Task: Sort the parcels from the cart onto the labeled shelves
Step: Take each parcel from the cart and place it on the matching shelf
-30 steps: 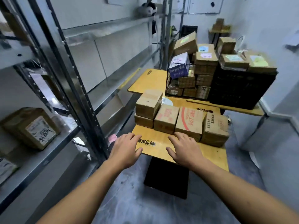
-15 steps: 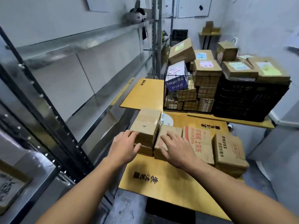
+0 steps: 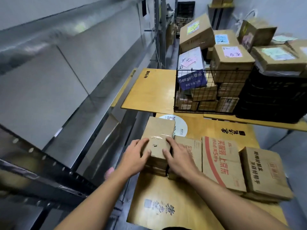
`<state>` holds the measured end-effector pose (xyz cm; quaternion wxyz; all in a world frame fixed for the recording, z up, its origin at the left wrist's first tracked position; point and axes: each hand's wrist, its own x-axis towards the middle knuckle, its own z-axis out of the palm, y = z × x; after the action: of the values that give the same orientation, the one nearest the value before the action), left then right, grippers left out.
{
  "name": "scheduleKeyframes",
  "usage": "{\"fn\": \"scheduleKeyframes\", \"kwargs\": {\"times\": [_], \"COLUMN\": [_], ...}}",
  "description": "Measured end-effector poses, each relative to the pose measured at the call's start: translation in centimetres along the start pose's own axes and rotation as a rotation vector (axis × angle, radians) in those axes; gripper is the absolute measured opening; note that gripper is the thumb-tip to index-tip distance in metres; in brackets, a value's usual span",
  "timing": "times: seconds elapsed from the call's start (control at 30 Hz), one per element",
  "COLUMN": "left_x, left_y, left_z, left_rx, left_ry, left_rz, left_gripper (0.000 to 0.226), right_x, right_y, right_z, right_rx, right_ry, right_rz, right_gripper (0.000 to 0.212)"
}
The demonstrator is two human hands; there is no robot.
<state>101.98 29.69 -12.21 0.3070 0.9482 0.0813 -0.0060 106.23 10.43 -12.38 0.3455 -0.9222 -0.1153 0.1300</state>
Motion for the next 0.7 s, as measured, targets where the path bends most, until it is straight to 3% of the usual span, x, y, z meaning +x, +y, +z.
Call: {"fn": "scheduleKeyframes", "kwargs": {"times": [0.23, 0.37, 0.53, 0.7], "left_x": [-1.3, -2.3, -2.8, -3.2], "left_y": [1.3, 4.3, 6.8, 9.2], "left_z": [0.7, 0.5, 0.9, 1.9], "left_rx": [-0.242, -0.497, -0.704, -0.753], "left_ry": [0.181, 0.266, 0.372, 0.268], "left_rz": [0.051, 0.103, 0.006, -0.031], "left_gripper": [0.048, 0.040, 0.036, 0.042], "right_x": [-0.2, -0.6, -1.3, -2.5], "right_y": [0.6, 1.4, 3.2, 4.5], "right_z": [-0.5, -2.4, -5.5, -7.4], "right_rx": [0.386, 0.581, 0.801, 0.926], "right_ry": [0.098, 0.152, 0.161, 0.103], "right_rz": [-0.015, -0.037, -0.070, -0.109], "right_gripper": [0.042, 0.037, 0.041, 0.046]}}
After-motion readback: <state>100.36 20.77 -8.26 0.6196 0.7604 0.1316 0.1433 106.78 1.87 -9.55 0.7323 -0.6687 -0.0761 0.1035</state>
